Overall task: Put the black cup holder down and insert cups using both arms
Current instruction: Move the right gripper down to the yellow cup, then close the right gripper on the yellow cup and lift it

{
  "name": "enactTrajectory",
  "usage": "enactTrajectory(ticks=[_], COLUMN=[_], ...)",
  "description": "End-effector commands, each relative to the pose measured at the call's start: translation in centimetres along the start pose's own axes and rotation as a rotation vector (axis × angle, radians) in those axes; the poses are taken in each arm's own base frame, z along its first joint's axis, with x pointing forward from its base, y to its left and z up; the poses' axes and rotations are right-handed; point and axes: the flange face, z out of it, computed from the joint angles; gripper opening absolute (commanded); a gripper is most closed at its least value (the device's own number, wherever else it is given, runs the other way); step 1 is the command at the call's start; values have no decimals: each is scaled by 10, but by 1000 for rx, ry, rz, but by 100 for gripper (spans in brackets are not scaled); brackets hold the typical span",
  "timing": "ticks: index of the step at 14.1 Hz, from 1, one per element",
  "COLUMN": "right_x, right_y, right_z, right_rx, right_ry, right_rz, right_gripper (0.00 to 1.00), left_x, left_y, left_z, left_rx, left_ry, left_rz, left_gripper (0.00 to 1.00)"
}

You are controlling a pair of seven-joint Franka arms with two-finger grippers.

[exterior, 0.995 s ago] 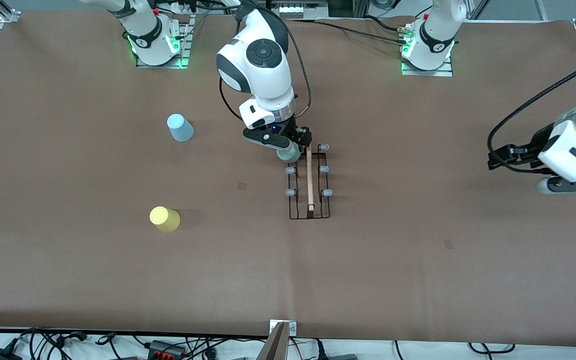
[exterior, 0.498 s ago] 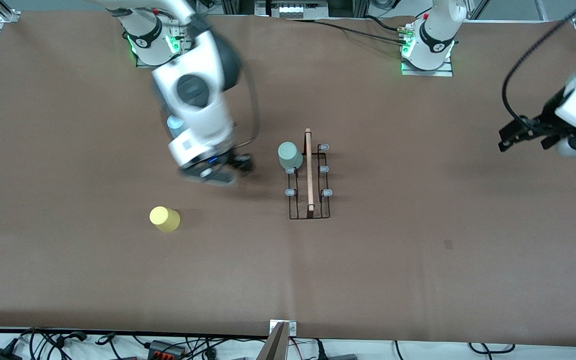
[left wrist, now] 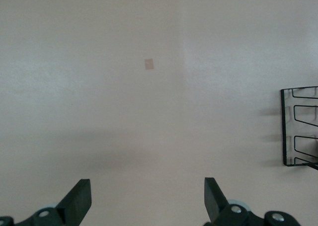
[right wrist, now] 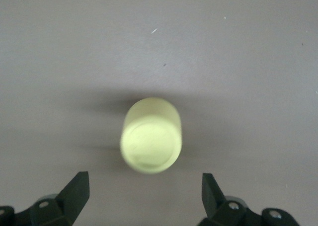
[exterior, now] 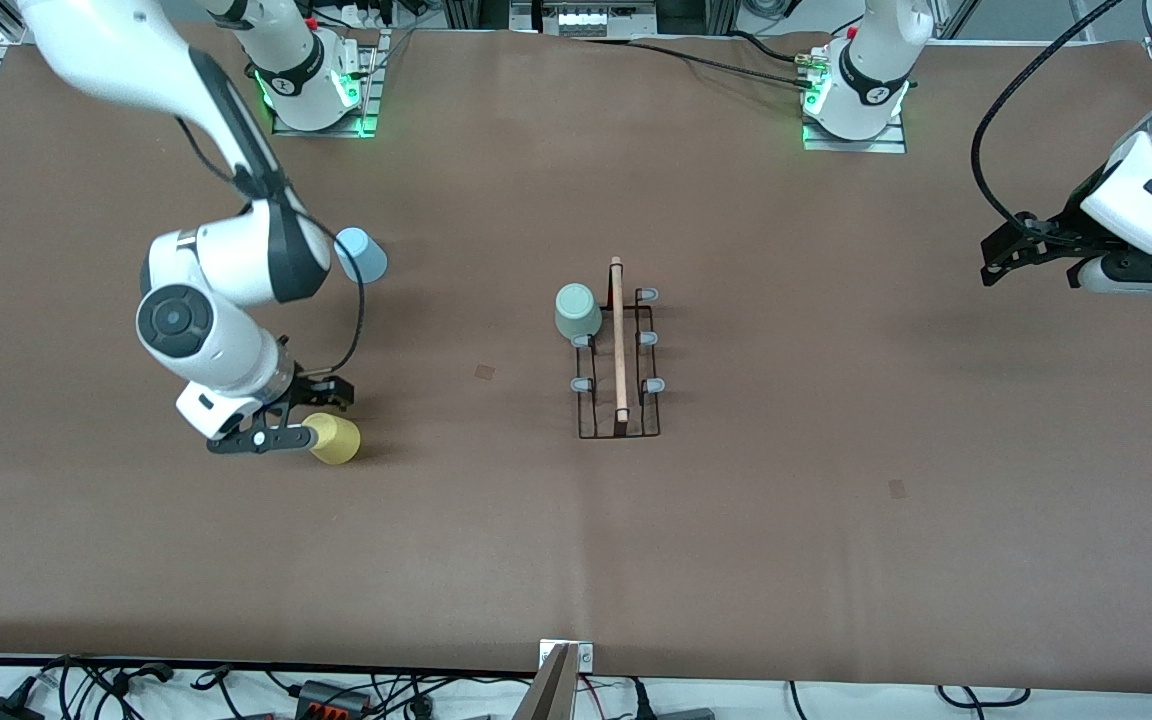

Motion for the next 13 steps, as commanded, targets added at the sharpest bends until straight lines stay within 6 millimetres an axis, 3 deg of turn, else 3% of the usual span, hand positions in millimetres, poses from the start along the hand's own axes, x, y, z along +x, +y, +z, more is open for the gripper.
enactTrajectory(ticks=[1,4,8,9,11,12,13], right_x=[7,9,8,7,7,7,8], right_y=[6,7,4,1,1,2,2], right_z=[16,38,49,51,50,46,38], right_rx=[11,19,26,26,24,23,21], right_ry=[47,60,58,55,49,54,62], right_rz=[-35,-30,-31,-36,-46,-58,-67], right_gripper=[100,100,100,90,28,8,0], left_x=[-1,0,0,0,0,0,0], left_y=[-1,-1,0,1,3,3,2], left_z=[-2,1,1,1,1,1,1], left_rx=[-7,-6,-6,-4,-4,-4,-3], left_ry=[-5,-12,-12,-12,-12,-12,-12], left_rz=[28,27,30,31,34,34,35], left_gripper=[100,100,100,100,100,100,100])
